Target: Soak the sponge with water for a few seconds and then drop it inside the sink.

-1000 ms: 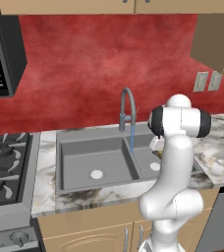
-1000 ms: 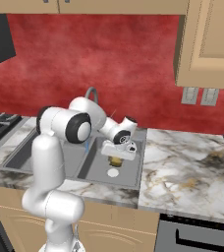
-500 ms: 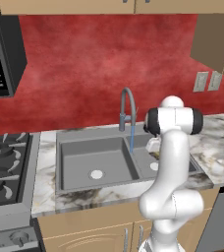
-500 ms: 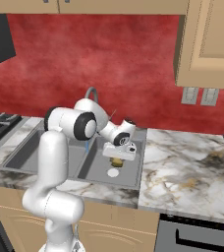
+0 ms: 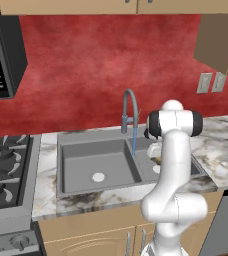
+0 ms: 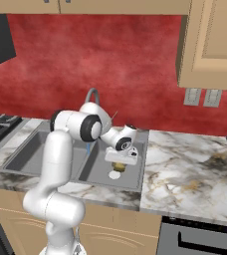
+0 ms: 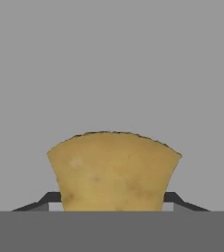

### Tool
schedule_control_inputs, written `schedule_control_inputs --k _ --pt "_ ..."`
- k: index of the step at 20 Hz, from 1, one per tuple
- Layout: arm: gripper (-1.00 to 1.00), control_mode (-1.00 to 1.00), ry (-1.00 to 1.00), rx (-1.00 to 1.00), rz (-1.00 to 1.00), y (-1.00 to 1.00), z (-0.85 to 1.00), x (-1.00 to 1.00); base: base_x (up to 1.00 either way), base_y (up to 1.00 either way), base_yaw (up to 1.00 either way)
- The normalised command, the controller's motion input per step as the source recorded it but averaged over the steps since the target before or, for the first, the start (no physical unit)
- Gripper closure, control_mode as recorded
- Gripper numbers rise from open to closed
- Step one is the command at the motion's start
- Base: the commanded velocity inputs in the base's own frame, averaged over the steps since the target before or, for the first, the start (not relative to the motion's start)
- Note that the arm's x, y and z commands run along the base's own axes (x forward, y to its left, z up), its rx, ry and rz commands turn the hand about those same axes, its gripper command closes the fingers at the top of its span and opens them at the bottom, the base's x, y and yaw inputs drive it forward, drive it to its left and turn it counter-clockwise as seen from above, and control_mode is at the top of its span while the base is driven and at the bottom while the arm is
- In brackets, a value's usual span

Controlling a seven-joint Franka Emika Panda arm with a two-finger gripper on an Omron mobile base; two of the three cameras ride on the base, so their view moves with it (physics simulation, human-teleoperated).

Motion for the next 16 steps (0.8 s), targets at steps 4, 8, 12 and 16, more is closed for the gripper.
schedule_control_inputs --k 4,8,12,16 --pt "1.0 -1.0 0.0 0.0 0.0 0.0 -0.26 0.0 0.0 0.0 0.0" --pt "1.0 -1.0 0.0 0.0 0.0 0.0 -0.22 0.0 0.0 0.0 0.0" --pt "1.0 -1.0 0.0 0.0 0.0 0.0 -0.19 0.0 0.0 0.0 0.0" --pt "1.0 -1.0 0.02 0.0 0.0 0.0 -0.12 0.0 0.0 0.0 0.0"
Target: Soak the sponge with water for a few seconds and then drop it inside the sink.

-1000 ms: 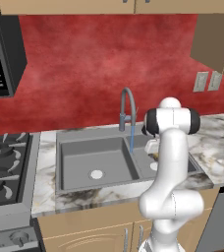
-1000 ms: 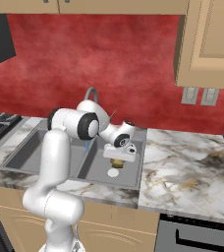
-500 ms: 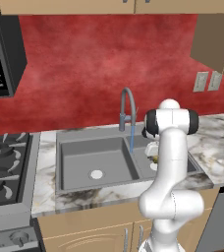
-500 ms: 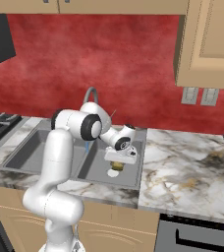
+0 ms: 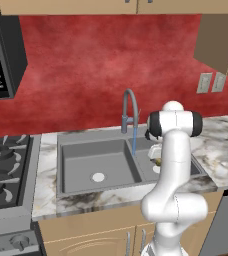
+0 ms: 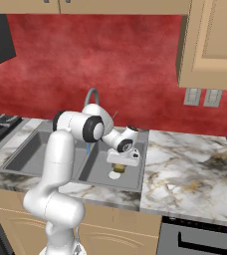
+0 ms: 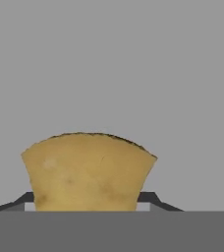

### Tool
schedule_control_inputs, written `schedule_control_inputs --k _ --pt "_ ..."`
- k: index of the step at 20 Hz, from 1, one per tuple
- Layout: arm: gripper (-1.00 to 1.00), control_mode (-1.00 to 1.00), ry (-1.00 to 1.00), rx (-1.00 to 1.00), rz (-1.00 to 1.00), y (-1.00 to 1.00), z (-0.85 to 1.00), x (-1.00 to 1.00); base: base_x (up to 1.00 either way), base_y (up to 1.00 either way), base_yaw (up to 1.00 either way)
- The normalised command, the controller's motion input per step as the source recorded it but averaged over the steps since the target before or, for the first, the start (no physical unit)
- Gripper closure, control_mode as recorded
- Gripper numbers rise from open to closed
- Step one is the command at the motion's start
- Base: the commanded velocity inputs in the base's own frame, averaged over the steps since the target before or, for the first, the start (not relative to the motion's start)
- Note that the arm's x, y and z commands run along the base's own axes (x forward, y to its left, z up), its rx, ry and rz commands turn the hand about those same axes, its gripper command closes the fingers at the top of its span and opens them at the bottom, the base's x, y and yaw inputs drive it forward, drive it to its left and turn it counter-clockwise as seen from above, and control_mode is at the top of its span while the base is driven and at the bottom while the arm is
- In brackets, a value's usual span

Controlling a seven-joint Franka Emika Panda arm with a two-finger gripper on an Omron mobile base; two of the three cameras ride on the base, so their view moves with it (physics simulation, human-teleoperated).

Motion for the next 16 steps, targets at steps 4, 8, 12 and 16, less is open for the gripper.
schedule_control_inputs --k 4,8,12,16 --pt "1.0 -1.0 0.0 0.0 0.0 0.0 0.0 0.0 0.0 0.0 0.0" --pt "-1.0 -1.0 0.0 0.0 0.0 0.0 0.0 0.0 0.0 0.0 0.0" --pt "-1.0 -1.0 0.0 0.0 0.0 0.0 0.0 0.0 0.0 0.0 0.0" --pt "-1.0 -1.0 0.0 0.0 0.0 0.0 0.0 0.0 0.0 0.0 0.0"
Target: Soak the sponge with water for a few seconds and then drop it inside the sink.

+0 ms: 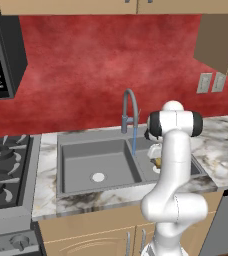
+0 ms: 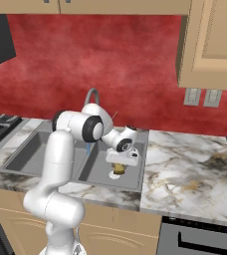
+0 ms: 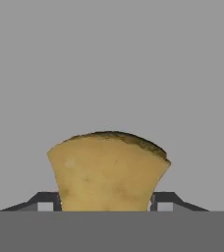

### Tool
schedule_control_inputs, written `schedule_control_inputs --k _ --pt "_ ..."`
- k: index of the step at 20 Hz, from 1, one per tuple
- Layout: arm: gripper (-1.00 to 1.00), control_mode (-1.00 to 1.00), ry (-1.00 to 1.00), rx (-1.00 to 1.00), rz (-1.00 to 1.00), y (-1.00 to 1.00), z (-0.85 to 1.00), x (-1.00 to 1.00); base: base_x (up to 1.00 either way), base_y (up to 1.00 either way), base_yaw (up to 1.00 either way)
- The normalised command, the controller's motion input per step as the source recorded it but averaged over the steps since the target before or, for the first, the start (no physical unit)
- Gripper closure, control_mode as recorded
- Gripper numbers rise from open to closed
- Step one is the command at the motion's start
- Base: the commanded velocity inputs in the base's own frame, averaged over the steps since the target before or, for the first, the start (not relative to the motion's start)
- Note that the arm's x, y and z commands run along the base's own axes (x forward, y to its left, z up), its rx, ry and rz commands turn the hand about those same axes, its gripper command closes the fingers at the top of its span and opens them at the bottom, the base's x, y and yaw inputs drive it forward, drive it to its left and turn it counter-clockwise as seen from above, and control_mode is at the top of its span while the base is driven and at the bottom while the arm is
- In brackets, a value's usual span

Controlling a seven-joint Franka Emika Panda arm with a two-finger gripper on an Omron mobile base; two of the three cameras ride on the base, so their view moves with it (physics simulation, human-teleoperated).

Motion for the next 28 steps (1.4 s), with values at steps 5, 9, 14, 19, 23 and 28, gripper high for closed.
schedule_control_inputs --k 5,9,14,19,23,28 --pt "-1.0 -1.0 -0.05 -0.03 0.0 0.0 0.03 -0.02 0.0 0.0 0.0" --pt "-1.0 -1.0 -0.24 -0.02 -0.02 0.0 0.39 -0.14 0.0 0.0 0.0" --pt "-1.0 -1.0 -0.22 0.0 -0.01 0.0 0.61 -0.09 0.0 0.0 0.0" --pt "-1.0 -1.0 -0.16 0.0 0.0 0.0 0.61 -0.12 0.0 0.0 0.0" --pt "-1.0 -1.0 -0.12 0.0 0.0 0.0 0.56 -0.22 0.0 0.0 0.0" --pt "-1.0 -1.0 -0.1 -0.05 -0.01 0.0 0.47 -0.37 0.0 0.0 0.0"
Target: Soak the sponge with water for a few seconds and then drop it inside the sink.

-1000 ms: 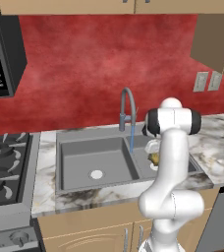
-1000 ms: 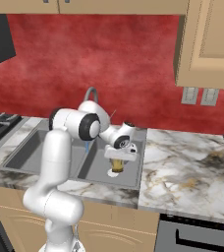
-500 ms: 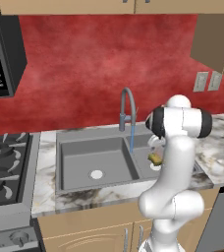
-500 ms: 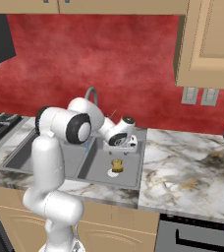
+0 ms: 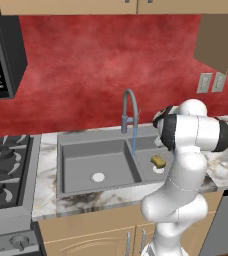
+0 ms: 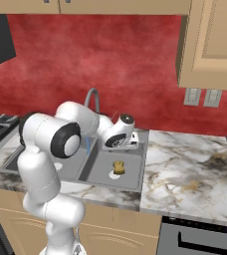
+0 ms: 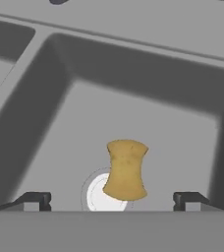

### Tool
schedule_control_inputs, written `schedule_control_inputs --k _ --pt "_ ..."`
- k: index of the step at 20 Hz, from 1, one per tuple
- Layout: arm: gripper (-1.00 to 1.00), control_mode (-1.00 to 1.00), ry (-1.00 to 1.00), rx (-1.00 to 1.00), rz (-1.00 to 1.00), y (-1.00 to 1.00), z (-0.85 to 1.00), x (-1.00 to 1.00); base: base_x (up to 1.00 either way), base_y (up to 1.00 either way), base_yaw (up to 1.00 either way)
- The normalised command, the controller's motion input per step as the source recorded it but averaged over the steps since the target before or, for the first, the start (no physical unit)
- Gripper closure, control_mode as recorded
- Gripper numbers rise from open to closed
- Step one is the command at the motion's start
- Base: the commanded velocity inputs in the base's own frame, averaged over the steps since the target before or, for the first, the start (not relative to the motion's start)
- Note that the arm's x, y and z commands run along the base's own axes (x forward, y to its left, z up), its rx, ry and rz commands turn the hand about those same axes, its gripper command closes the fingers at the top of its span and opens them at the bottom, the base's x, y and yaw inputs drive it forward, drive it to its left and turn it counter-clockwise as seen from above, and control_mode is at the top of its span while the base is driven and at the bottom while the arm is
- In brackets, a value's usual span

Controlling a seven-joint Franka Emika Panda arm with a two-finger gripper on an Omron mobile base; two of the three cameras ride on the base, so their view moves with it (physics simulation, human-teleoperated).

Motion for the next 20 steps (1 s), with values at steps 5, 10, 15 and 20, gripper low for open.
schedule_control_inputs --k 5,10,15,20 --pt "-1.0 -1.0 -0.02 -0.1 -0.06 0.0 0.3 -0.36 0.0 0.0 0.0" --pt "-1.0 -1.0 0.0 -0.1 -0.09 0.0 0.27 -0.24 0.0 0.0 0.0" --pt "-1.0 -1.0 0.0 -0.08 -0.08 0.0 0.43 -0.13 0.0 0.0 0.0" --pt "-1.0 -1.0 -0.05 -0.03 -0.03 0.0 0.61 -0.11 0.0 0.0 0.0"
